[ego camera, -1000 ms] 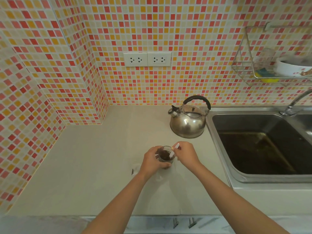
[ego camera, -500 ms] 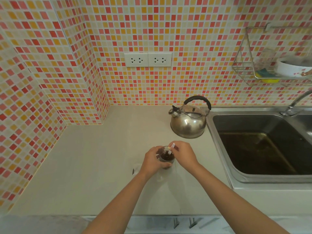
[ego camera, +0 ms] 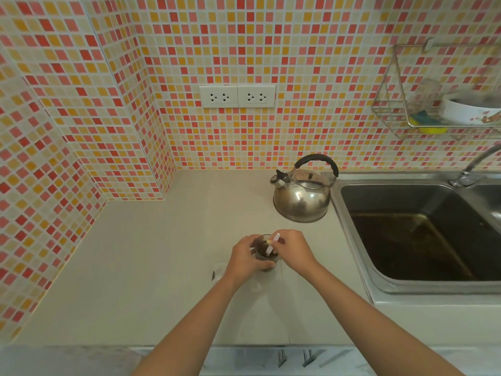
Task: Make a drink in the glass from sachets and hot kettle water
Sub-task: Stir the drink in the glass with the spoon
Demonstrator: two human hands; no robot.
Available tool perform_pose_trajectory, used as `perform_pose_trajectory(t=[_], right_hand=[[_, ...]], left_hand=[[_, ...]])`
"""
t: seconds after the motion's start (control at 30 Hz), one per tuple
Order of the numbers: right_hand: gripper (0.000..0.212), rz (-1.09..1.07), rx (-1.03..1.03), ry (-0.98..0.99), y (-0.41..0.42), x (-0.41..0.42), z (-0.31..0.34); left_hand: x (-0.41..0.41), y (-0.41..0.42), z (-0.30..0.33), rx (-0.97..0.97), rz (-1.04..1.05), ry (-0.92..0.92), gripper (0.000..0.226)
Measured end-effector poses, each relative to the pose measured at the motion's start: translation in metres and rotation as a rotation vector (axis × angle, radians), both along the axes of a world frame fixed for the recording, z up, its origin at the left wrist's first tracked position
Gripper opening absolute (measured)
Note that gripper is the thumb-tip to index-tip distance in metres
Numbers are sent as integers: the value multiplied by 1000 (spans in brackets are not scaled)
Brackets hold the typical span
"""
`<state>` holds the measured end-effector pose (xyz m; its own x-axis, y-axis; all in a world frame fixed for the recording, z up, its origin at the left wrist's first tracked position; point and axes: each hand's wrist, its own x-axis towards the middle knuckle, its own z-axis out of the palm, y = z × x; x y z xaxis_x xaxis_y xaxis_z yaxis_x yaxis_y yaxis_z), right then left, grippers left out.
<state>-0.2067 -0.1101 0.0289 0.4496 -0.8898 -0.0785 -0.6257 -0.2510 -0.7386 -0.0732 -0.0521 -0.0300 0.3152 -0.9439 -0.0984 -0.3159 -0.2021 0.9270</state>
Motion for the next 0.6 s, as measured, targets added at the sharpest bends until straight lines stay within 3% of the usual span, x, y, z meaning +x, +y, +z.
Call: perform_pose_trajectory(t=[0.1, 0.2, 0.37, 0.5, 0.6], right_hand=[[22, 5, -13, -36, 0, -2, 2], [20, -79, -93, 77, -3, -5, 1], [23, 26, -28, 6, 1, 5, 3], [23, -60, -96, 124, -5, 1, 3], [22, -38, -33, 72, -2, 2, 0]], left_hand=[[0, -1, -1, 3, -2, -15, 69], [0, -1, -1, 10, 6, -13, 72], [-1, 1, 0, 7, -2, -12, 67], [-1, 1, 2, 20, 3, -16, 67], [-1, 1, 1, 12, 3, -10, 66]])
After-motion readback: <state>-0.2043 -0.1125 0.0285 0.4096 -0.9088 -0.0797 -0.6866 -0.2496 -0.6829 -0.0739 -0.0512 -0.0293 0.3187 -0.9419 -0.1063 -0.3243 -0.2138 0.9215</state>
